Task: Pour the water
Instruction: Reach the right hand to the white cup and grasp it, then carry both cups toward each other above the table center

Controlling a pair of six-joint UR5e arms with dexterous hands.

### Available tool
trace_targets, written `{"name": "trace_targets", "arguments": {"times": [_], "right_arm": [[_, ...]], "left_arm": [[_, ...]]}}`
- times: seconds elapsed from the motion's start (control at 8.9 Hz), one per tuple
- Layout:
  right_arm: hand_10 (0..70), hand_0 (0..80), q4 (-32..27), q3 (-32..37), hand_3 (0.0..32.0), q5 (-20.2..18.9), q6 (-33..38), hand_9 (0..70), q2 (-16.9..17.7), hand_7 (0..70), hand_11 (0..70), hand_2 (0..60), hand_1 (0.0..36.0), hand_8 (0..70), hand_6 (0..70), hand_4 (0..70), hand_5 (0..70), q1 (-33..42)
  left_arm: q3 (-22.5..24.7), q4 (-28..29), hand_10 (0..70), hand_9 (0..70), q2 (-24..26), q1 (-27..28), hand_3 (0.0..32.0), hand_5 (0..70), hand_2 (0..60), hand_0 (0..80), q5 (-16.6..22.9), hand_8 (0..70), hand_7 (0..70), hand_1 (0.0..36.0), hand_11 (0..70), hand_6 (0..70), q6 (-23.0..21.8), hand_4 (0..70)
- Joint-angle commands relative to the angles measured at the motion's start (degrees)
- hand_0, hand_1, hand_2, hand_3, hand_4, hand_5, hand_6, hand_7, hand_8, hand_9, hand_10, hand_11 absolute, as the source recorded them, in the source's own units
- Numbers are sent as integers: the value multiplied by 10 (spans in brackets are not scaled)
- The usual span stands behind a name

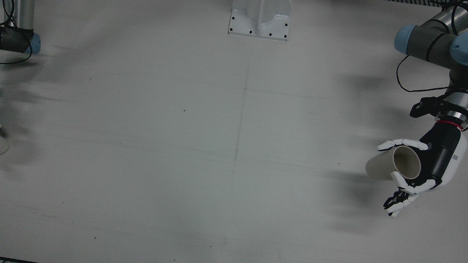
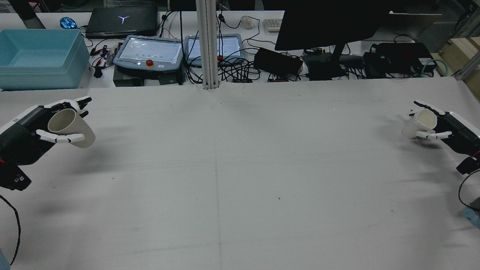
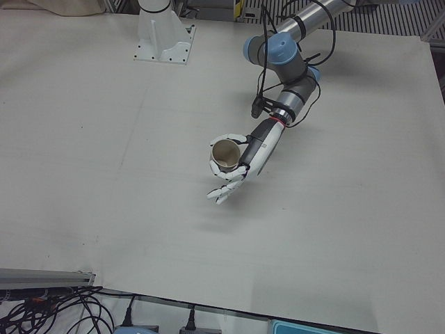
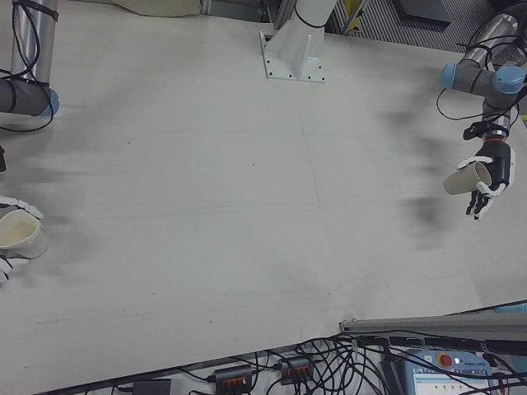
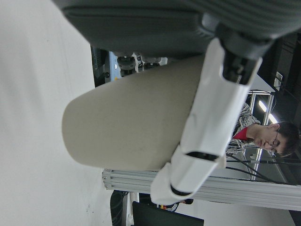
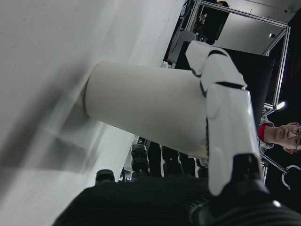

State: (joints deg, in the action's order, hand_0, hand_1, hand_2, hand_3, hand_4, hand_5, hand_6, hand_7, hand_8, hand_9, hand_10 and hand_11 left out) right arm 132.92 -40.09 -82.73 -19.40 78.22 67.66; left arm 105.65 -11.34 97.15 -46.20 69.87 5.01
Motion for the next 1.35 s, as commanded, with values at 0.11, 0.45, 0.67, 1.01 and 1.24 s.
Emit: {"name": "trace_targets", "arguments": {"times": [0.11, 0.45, 0.67, 1.01, 1.24], "right_arm": [[0, 800, 10, -3, 0, 42, -2, 629, -1, 700, 0, 335, 355, 476, 586, 309, 195, -16], [28, 800, 36, -57, 0, 64, 1, 700, 8, 700, 74, 380, 360, 565, 632, 259, 233, -3], [17, 800, 91, -155, 0, 57, 0, 700, 41, 700, 60, 390, 360, 552, 649, 270, 241, 32], [0, 800, 221, -343, 0, 53, -30, 693, 64, 700, 25, 377, 360, 527, 648, 276, 242, 63], [0, 800, 305, -437, 0, -21, -86, 677, 62, 700, 27, 366, 360, 516, 637, 260, 241, 112]], "left_arm": [[2, 6, 65, 57, -10, 0, 0, 700, 600, 800, -1, 110, 140, 360, 133, 158, 0, 530], [4, 3, 63, 55, -8, 3, 0, 700, 600, 800, -1, 108, 140, 360, 130, 157, 2, 536], [4, 0, 64, 56, 5, 41, 0, 700, 600, 800, -14, 109, 145, 360, 131, 163, 7, 550], [-9, -66, 67, 60, 103, 104, 0, 700, 600, 800, -35, 113, 156, 360, 135, 176, 8, 580], [-12, -106, 68, 61, 152, 119, 0, 700, 600, 800, -35, 114, 156, 360, 136, 179, 9, 575]]}}
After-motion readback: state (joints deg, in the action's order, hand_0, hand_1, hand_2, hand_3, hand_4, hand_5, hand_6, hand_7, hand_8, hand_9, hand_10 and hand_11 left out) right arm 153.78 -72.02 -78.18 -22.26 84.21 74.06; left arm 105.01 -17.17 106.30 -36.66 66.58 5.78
